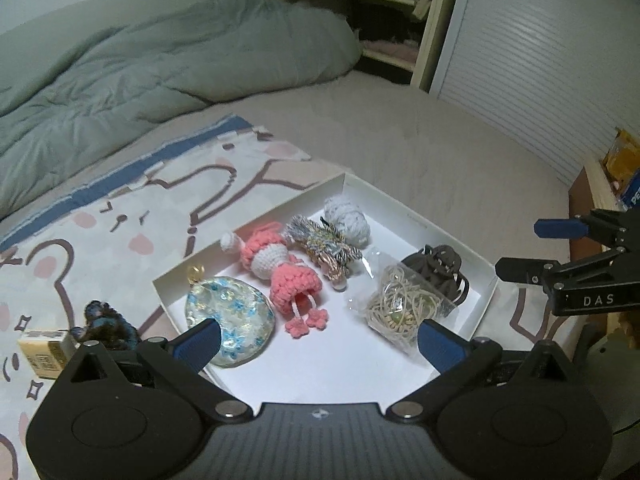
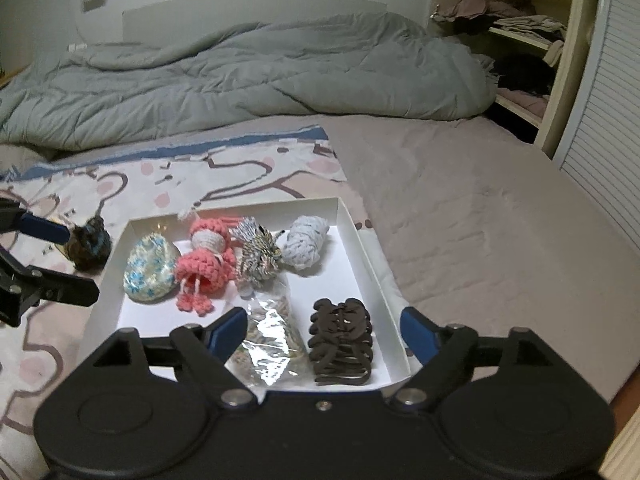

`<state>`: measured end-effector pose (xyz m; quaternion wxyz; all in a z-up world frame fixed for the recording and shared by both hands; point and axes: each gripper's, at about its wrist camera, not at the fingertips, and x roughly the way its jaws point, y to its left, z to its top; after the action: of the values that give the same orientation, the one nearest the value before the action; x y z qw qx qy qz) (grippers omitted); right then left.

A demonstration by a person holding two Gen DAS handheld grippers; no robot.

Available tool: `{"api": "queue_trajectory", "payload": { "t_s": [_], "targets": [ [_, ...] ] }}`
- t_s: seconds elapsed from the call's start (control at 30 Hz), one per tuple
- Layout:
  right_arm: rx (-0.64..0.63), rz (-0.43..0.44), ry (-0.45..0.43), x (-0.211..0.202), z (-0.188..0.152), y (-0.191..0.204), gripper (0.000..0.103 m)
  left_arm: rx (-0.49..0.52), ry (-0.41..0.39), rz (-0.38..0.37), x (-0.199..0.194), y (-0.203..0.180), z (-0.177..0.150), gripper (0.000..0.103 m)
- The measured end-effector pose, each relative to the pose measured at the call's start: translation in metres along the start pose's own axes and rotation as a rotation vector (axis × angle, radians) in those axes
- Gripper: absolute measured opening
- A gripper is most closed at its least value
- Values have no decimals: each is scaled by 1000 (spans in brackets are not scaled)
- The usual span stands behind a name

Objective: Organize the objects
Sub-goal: 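Withdraw both tools from the box toward the tissue pack and scrunchie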

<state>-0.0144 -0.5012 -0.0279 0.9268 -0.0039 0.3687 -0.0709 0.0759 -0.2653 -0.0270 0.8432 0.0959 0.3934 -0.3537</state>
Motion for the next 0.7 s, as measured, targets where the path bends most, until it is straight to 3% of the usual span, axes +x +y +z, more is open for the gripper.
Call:
{"api": "queue_trajectory", "payload": {
  "t_s": [0.2,0.7],
  "targets": [
    [32,-1,-38,-15,-1,6,97,-12,-63,37,-17,3,-9,103],
    [86,-17,-59,-31,-4,21,102,-63,-129,77,-35,17,-26,103]
  ]
}}
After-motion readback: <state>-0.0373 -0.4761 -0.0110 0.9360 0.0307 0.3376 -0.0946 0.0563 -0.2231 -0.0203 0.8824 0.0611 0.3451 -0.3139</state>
